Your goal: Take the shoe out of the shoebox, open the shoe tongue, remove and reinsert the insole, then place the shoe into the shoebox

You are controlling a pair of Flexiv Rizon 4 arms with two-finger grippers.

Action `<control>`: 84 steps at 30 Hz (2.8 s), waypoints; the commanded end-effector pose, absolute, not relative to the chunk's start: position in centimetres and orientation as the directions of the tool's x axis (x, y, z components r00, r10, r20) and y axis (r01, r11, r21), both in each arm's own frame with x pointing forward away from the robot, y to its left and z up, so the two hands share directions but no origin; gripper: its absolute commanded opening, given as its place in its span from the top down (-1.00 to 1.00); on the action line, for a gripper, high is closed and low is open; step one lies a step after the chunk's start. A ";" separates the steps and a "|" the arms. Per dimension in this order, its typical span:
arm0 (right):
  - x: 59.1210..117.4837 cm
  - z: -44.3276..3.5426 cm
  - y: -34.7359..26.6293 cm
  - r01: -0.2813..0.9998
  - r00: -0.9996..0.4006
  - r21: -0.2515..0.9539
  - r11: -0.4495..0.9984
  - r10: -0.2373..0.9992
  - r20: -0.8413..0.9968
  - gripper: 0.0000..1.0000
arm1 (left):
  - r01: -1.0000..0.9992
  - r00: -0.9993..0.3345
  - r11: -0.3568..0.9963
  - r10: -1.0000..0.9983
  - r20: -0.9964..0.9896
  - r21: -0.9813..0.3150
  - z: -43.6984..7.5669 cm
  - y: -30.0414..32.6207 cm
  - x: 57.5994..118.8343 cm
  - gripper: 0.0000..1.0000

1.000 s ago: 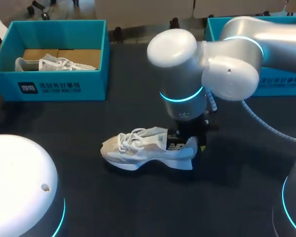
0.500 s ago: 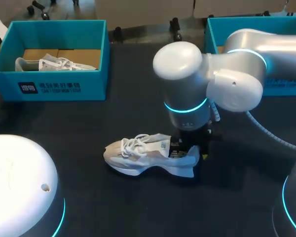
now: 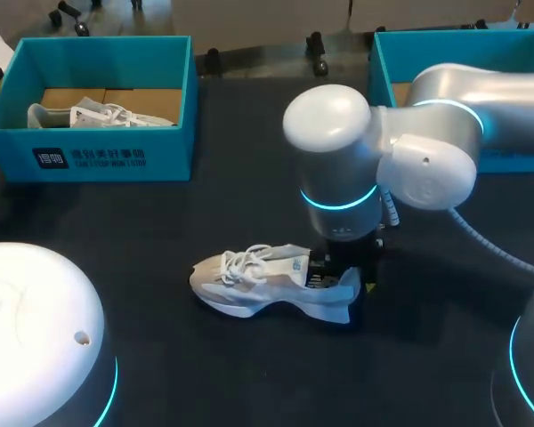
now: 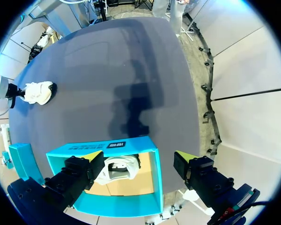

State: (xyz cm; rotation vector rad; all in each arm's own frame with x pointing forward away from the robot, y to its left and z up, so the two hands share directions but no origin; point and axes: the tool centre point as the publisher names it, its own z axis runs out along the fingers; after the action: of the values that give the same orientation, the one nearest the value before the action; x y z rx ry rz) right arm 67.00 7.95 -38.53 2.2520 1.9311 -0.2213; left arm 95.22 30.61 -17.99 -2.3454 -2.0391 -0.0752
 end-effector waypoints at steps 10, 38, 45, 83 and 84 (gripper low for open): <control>67.2 -39.3 7.8 0.987 0.162 0.024 -0.160 0.968 -0.193 -1.00 | 0.990 0.139 -0.139 0.989 0.060 0.009 -18.0 30.6 95.1 -1.00; 67.0 -29.0 6.0 0.999 -0.049 0.032 0.044 0.985 0.163 -1.00 | 0.990 0.139 -0.139 0.989 0.060 0.009 -18.0 30.6 95.1 -1.00; 67.5 -28.2 4.8 0.991 -0.136 0.015 0.137 0.961 0.241 -1.00 | 0.990 0.139 -0.139 0.989 0.060 0.009 -18.0 30.6 95.1 -1.00; 67.1 -30.1 0.0 0.282 -0.952 0.872 0.401 0.229 0.203 -1.00 | 0.990 0.139 -0.139 0.989 0.060 0.009 -18.0 30.6 95.1 -1.00; 67.1 -30.1 0.0 0.282 -0.952 0.872 0.401 0.229 0.203 -1.00 | 0.990 0.139 -0.139 0.989 0.060 0.009 -18.0 30.6 95.1 -1.00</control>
State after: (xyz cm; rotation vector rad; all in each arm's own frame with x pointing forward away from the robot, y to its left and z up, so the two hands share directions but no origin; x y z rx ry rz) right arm 67.55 0.61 -29.61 0.9622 2.9613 0.9996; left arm 95.22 30.61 -17.99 -2.3453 -2.0391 -0.0752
